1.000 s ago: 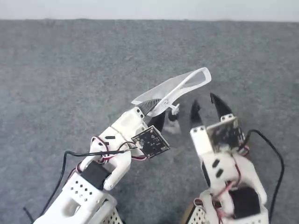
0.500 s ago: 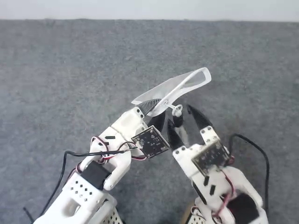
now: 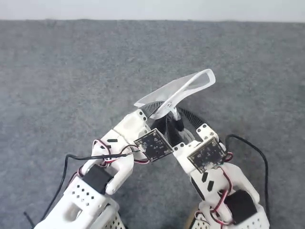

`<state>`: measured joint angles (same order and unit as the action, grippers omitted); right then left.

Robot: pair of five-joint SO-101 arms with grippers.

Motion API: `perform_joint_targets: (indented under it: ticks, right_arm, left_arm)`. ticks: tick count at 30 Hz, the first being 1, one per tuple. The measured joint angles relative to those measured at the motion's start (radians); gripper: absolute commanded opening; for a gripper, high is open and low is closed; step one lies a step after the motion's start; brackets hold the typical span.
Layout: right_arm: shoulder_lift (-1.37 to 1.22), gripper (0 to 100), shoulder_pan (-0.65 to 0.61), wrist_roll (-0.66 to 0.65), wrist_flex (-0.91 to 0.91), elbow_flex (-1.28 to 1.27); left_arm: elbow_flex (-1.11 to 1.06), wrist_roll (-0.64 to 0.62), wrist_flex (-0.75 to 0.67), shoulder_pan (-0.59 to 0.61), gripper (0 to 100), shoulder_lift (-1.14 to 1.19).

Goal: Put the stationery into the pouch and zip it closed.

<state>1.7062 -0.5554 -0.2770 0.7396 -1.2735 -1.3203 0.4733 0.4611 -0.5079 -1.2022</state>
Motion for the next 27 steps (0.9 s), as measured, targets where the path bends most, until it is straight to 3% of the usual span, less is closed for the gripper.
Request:
perform_joint_targets:
  ticks: [17, 27]
  right_arm:
    - [-0.011, 0.7, 0.212, -0.002, -0.112, -0.008]
    - [-0.009, 0.7, 0.227, -0.002, -0.13, -0.009]
  left_arm:
    - [0.0, 0.0, 0.0, 0.0, 1, 0.0]
    - [0.0, 0.0, 0.0, 0.0, 1, 0.0]
